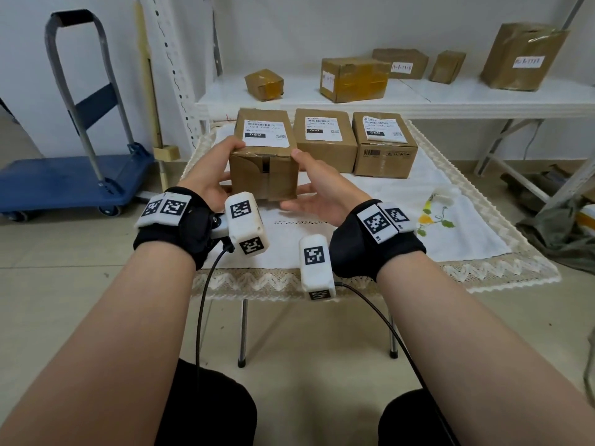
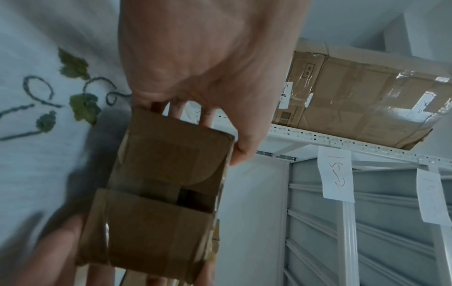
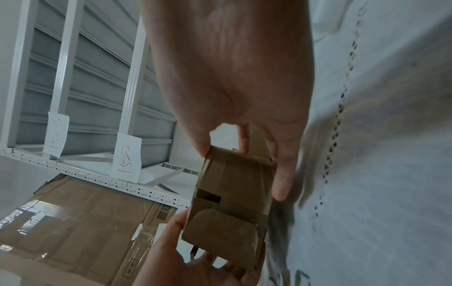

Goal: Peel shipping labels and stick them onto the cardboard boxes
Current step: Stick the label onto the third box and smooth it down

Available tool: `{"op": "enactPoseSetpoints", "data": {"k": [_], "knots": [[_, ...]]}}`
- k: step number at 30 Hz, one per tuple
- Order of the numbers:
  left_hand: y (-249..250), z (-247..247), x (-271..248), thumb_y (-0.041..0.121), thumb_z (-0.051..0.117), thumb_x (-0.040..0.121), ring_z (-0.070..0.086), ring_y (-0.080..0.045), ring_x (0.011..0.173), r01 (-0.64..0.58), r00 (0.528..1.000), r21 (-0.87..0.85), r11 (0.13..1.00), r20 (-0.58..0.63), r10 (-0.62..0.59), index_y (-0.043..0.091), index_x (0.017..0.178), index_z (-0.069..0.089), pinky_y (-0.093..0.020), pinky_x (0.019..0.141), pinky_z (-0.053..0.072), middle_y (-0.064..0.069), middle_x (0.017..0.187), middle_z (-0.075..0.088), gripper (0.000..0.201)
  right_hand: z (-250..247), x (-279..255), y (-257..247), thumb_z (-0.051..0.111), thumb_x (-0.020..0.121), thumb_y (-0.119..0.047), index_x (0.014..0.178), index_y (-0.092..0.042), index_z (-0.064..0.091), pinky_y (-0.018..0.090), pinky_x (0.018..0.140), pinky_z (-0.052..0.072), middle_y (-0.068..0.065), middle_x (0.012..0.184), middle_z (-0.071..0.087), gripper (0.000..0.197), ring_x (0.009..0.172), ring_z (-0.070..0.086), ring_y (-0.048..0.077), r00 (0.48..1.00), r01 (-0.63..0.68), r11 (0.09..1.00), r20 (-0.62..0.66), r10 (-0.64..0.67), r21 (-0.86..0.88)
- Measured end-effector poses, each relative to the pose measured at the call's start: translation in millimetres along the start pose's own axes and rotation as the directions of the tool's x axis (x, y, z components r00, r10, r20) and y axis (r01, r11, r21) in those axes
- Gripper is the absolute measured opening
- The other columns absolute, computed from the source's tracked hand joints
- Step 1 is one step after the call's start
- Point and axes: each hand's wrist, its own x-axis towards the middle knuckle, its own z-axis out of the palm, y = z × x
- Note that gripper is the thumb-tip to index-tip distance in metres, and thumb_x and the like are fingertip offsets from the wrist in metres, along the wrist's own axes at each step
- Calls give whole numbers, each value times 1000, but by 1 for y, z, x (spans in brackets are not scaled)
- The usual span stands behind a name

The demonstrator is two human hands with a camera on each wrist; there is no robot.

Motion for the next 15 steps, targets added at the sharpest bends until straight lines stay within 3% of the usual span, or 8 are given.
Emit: {"op": "enactPoseSetpoints", "data": {"k": [5,10,13,15], "knots": [[-7,1,12,36,55,99,59,-20,83,-34,999,48,998,8,33,25,94,63,-35,88,54,-4,89,62,14,2,-1,2,55,101,-52,144,-14,38,45,74,65,20,121,54,60,99,74,37,998,-36,999,-54,34,-29],[-14,-2,21,36,53,100,56,-15,73,-26,998,108,994,-48,31,24,93,63,-30,74,46,1,79,61,18,5,-2,6,57,102,-43,146,-9,36,36,55,63,21,132,51,60,77,70,29,996,-45,998,-81,42,-37],[-16,-5,24,36,55,98,55,-17,78,-55,998,102,993,-15,56,25,89,67,-35,83,43,2,79,63,19,1,-6,7,57,103,-39,141,-8,43,34,55,63,16,123,50,52,74,66,25,996,-40,999,-80,39,-8],[-15,-6,21,34,56,93,54,-18,81,-79,997,94,992,-8,80,26,90,70,-34,82,43,2,80,63,16,-4,-7,7,57,103,-38,139,-9,46,36,61,64,15,121,50,47,75,67,24,996,-48,999,-76,50,16]]}}
